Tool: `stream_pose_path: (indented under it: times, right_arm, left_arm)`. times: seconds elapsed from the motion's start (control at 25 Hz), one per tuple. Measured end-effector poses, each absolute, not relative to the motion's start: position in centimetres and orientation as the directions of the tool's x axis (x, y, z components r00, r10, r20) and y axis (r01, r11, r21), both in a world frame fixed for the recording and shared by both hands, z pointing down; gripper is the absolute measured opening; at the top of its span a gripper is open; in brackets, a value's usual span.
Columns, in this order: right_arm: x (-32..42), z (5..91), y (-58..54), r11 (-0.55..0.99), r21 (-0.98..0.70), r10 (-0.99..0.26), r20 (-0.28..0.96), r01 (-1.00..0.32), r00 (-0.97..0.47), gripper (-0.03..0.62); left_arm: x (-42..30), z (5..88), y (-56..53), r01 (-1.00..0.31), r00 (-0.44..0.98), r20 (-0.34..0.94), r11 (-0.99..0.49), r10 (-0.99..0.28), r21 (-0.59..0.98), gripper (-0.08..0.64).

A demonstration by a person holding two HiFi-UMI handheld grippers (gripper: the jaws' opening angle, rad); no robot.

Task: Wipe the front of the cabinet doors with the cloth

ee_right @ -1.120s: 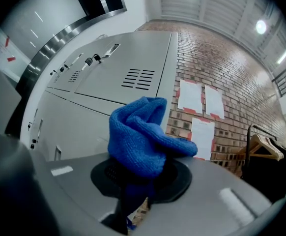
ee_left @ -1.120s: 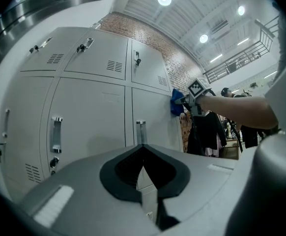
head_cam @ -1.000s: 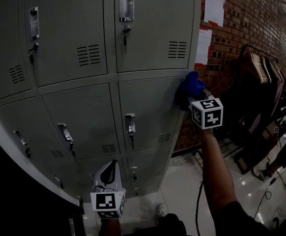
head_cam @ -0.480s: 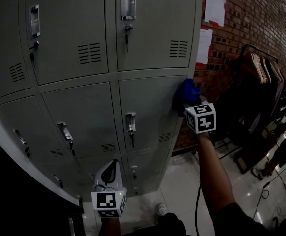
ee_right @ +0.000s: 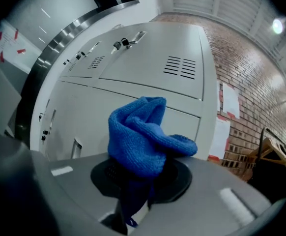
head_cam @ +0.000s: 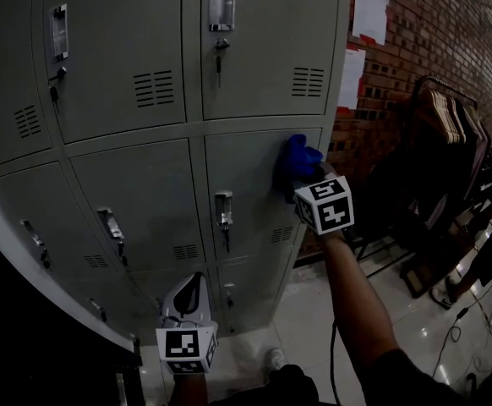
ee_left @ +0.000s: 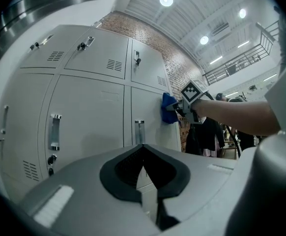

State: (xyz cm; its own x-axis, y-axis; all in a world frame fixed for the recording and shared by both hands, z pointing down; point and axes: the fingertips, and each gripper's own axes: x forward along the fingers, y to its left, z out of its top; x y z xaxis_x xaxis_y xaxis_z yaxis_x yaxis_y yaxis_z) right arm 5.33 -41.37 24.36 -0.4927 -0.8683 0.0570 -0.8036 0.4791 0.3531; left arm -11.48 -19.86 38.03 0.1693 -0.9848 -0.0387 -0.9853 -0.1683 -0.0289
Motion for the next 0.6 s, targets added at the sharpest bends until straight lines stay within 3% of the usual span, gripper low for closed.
stream_pose_path:
  times: [0.6]
  right_arm:
    - [-8.0, 25.7, -36.6, 0.636, 0.372, -0.746, 0.074, -0.676, -0.662, 0.078]
  left_arm:
    - [-14.1, 37.4, -18.5, -0.994, 0.106, -0.054, -0.105, -0.993, -0.009, 0.017]
